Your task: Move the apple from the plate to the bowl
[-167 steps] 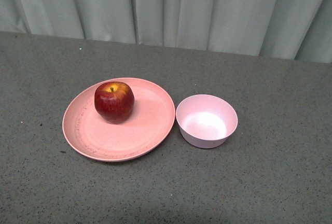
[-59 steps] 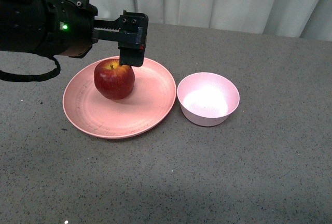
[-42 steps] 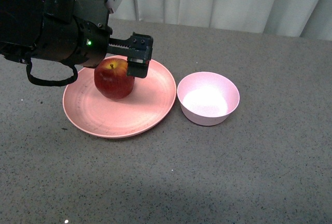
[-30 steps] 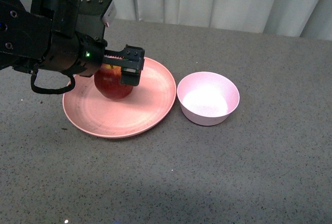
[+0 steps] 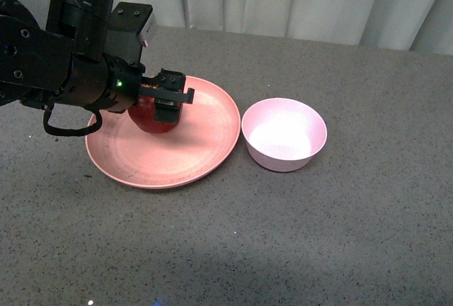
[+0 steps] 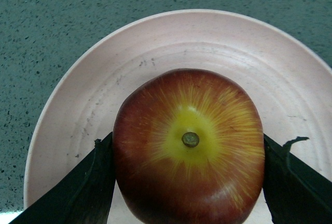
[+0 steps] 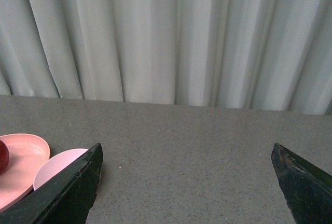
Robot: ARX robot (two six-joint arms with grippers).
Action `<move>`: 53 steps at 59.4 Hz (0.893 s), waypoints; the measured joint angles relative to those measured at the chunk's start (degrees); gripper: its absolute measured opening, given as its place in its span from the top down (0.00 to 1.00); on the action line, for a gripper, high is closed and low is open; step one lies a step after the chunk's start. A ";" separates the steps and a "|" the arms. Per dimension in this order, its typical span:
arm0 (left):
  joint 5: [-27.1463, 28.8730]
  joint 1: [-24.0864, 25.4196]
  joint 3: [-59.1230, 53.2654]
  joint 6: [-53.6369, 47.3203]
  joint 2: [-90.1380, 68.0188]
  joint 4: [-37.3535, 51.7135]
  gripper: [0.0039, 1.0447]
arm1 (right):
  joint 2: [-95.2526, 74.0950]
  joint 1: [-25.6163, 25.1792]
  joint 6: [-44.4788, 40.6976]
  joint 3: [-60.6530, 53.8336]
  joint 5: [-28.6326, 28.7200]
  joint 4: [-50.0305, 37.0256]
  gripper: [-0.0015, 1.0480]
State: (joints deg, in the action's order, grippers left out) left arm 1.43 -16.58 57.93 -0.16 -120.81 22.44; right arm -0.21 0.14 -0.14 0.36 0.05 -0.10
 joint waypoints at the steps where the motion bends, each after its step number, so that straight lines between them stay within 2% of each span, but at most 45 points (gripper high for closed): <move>1: -0.15 -0.44 -0.31 -0.11 0.55 0.02 0.34 | 0.00 0.00 0.00 0.02 0.00 0.00 0.09; 9: -1.44 -5.42 -1.07 0.02 5.62 0.11 0.34 | 0.00 0.00 0.00 0.00 0.02 0.00 0.09; 16: -1.36 -12.24 -0.74 0.68 9.11 -0.04 0.34 | 0.00 0.00 0.00 0.00 0.00 0.00 0.09; 25: -0.57 -16.39 -0.48 0.74 8.11 -0.33 0.34 | 0.00 0.00 0.00 0.00 0.00 0.00 0.09; 53: 1.68 -19.08 6.14 1.84 -0.04 -0.31 0.34 | 0.00 0.00 0.00 0.00 0.00 0.00 0.09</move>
State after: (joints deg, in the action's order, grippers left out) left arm 3.11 -35.66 64.07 1.67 -120.86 22.13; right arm -0.21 0.14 -0.14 0.36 0.05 -0.10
